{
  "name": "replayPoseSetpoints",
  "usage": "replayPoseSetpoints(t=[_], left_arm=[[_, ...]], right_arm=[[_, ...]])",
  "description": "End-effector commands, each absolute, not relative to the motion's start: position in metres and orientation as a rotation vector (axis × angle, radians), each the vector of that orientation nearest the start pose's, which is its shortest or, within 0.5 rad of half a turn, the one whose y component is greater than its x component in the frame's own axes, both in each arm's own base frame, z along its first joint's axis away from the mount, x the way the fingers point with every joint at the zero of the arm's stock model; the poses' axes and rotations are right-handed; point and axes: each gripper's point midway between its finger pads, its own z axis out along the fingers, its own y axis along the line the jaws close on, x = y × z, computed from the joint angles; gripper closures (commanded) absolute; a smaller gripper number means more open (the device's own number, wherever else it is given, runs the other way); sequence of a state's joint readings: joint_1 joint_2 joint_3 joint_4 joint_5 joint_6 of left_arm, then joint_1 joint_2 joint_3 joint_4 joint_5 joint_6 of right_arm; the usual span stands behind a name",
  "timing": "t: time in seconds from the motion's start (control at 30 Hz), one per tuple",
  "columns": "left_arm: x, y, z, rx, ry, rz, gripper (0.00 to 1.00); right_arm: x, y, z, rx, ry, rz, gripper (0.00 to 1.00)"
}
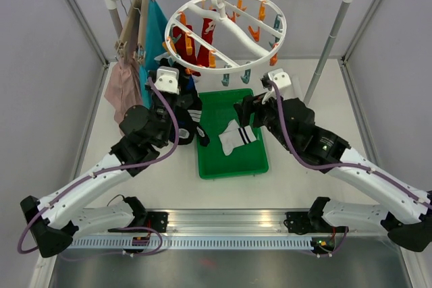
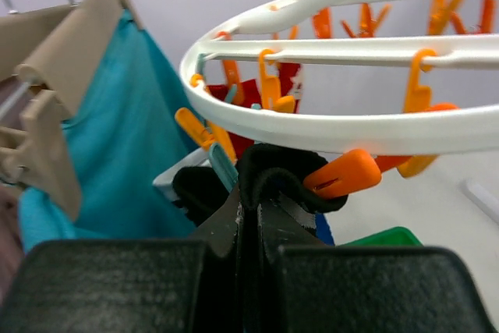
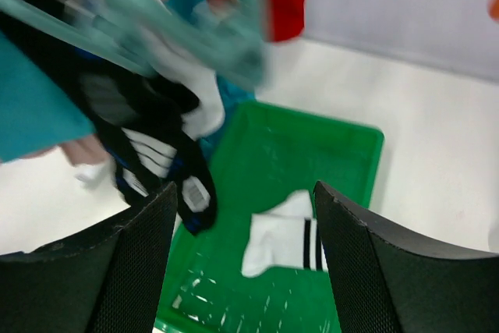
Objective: Clip the socks to the hanger
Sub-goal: Clamp the sock onto the hanger, then pick up the sock from the bin.
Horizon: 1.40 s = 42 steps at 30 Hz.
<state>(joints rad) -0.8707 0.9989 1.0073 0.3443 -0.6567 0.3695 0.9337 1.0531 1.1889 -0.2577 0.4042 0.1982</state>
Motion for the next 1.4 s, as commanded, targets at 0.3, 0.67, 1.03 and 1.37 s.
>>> replayPoseSetpoints(t=[0.3,0.67,1.03,1.37], left_arm=[[0.306,-0.124,0.468,0.039,1.251,0.064,0.94],[0.309,-0.142,0.451,0.077,1.279,-0.031,0.93],[0.310,-0.149,0.449,0.093,1.282,-0.062,0.92],[0.310,-0.151,0.446,0.096,1.284,-0.077,0.90]], right_arm=[[0.285,0.239,0.209,-0.099,2.077,0.216,0.22],[0.316,0.244,0.120,0.159,2.247,0.275,0.27],[0.325,0.242,0.065,0.445,2.318,0.195,0.34],[0.320,0.227,0.039,0.602,2.315,0.108,0.36]])
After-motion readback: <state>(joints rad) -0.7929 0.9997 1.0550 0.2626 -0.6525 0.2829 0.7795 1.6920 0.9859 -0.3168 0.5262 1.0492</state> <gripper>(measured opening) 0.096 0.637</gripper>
